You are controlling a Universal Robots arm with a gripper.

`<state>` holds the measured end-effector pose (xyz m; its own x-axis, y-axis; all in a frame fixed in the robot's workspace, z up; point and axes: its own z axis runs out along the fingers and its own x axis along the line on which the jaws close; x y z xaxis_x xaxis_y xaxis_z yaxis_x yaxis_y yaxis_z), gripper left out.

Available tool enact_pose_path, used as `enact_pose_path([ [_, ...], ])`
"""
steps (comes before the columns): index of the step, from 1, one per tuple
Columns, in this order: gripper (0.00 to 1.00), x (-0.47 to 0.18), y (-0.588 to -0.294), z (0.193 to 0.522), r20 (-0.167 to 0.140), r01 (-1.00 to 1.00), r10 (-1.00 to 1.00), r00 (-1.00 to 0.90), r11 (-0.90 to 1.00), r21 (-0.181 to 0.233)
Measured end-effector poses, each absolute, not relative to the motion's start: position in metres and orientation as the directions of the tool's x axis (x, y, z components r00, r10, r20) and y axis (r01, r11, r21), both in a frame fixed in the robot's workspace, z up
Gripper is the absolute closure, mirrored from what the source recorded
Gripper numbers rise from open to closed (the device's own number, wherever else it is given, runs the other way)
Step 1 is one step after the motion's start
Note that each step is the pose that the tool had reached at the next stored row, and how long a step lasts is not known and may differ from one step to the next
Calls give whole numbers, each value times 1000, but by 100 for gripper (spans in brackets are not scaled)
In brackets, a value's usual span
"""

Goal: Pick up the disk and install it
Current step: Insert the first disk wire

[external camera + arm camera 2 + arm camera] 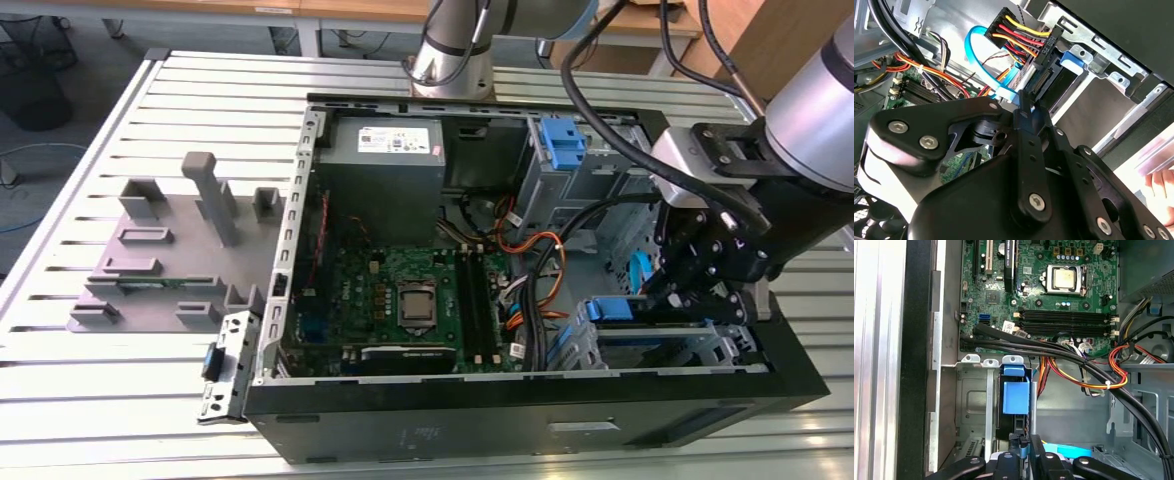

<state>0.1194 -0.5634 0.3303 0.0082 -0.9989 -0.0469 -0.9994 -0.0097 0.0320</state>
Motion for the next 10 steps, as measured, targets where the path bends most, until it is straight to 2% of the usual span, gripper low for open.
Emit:
enact_pose_path([
  [10,76,119,-563,343,-47,-999,-999,8,-10,32],
])
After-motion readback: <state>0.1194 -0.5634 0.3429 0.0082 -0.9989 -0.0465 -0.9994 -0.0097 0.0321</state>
